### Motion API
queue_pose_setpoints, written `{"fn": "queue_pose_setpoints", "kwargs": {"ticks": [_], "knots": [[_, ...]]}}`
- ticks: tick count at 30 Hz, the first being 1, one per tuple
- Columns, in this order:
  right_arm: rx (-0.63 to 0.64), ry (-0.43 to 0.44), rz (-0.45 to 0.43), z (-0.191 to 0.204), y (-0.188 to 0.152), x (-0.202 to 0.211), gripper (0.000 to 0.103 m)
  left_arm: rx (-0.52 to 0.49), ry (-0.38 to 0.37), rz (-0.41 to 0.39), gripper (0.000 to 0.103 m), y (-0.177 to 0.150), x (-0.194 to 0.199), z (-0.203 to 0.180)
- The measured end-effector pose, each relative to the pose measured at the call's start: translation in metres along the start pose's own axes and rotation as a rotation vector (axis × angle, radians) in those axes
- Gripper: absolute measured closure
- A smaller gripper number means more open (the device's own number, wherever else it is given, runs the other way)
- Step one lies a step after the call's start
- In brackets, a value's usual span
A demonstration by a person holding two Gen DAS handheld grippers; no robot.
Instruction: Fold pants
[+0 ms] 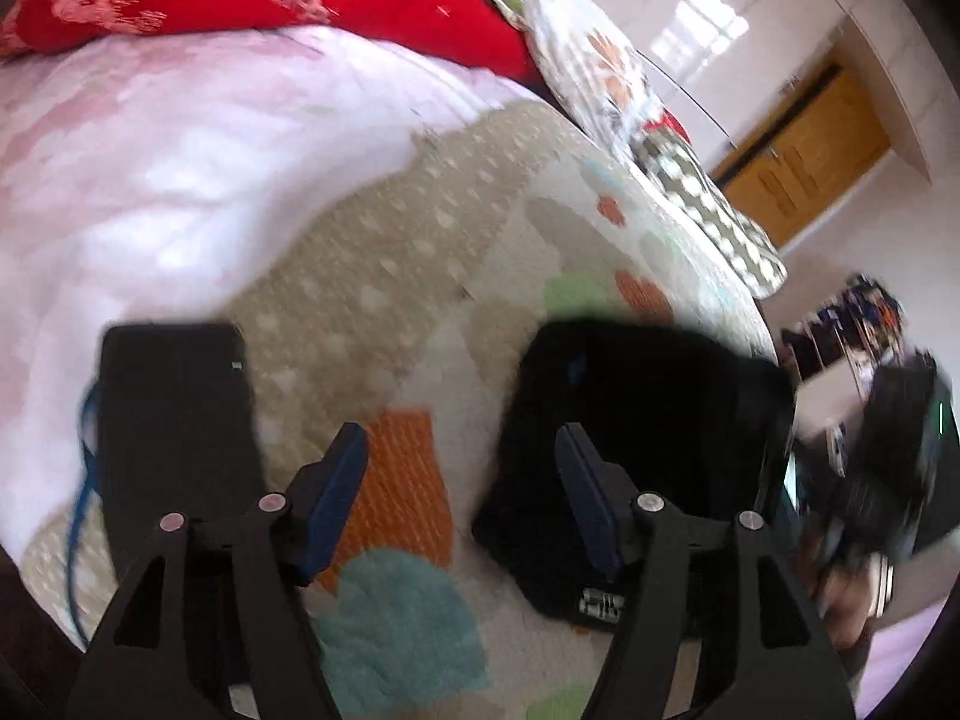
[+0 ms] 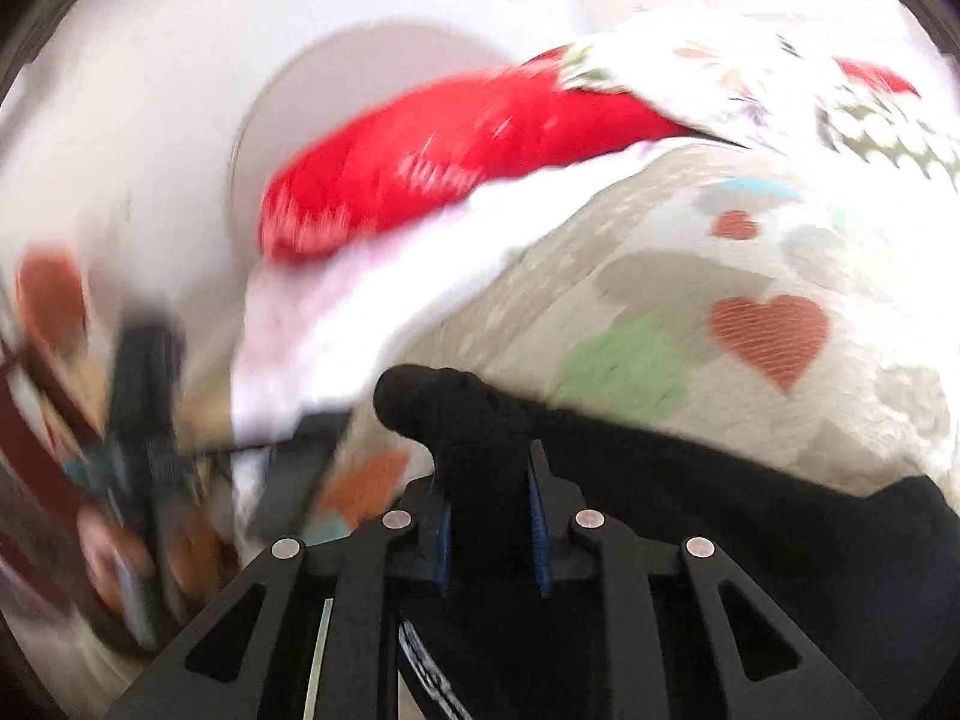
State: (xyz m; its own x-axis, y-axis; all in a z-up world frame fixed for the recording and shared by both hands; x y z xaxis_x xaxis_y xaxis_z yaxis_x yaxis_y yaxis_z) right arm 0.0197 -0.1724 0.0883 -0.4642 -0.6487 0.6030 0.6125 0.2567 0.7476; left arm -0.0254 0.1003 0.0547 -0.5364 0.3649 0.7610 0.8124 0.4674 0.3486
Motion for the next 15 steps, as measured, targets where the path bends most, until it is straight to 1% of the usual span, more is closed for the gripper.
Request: {"fn": "queue_pose_setpoints", "kwargs": {"ticks": [1,2,4,6,9,10,11,12,14,15], "knots": [[-0.027,0.008,-0.018,-0.008,0.002,0.004,0.085,-0.019,-0.005,0.015,0.039,-0.005,-0.002,-0.004],[-0.035,0.013,-0.024,-0.012,0.005,0.006,0.085,-0.060,-0.011,0.043,0.039,-0.014,-0.006,-0.010],[-0.034,0.020,-0.037,-0.014,0.009,0.009,0.085,-0.124,-0.010,0.064,0.038,-0.027,-0.010,-0.022],[-0.040,0.025,-0.056,-0.013,0.013,0.013,0.085,-0.204,0.009,0.053,0.038,-0.037,-0.015,-0.037],[-0.061,0.025,-0.082,-0.017,0.019,0.020,0.085,-0.317,0.064,0.014,0.038,-0.045,-0.021,-0.057],[-0.069,0.026,-0.088,-0.019,0.020,0.021,0.085,-0.347,0.058,0.003,0.038,-0.046,-0.021,-0.063],[-0.075,0.026,-0.092,-0.019,0.020,0.022,0.085,-0.375,0.035,-0.005,0.038,-0.047,-0.021,-0.068],[-0.081,0.024,-0.097,-0.020,0.021,0.024,0.085,-0.402,-0.006,-0.013,0.037,-0.046,-0.021,-0.074],[-0.091,0.025,-0.105,-0.024,0.023,0.026,0.085,-0.446,-0.073,-0.017,0.024,-0.045,-0.025,-0.082],[-0.096,0.026,-0.108,-0.026,0.025,0.026,0.085,-0.478,-0.078,-0.014,0.023,-0.044,-0.030,-0.087]]}}
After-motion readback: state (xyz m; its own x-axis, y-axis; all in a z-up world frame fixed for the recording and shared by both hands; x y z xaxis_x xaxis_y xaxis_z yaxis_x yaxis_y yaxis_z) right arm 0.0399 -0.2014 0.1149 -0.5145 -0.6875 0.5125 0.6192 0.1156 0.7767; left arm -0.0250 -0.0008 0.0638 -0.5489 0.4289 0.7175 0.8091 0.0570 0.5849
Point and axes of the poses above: each gripper's, at about its wrist camera, not at the fingertips, and x roughly against the way its jaws point, z to its left, y to its top, the point moved 1 cm from there along -x, roughly the way its jaws point, and after that the axes turned 14 degrees about x, right-handed, at the moved point
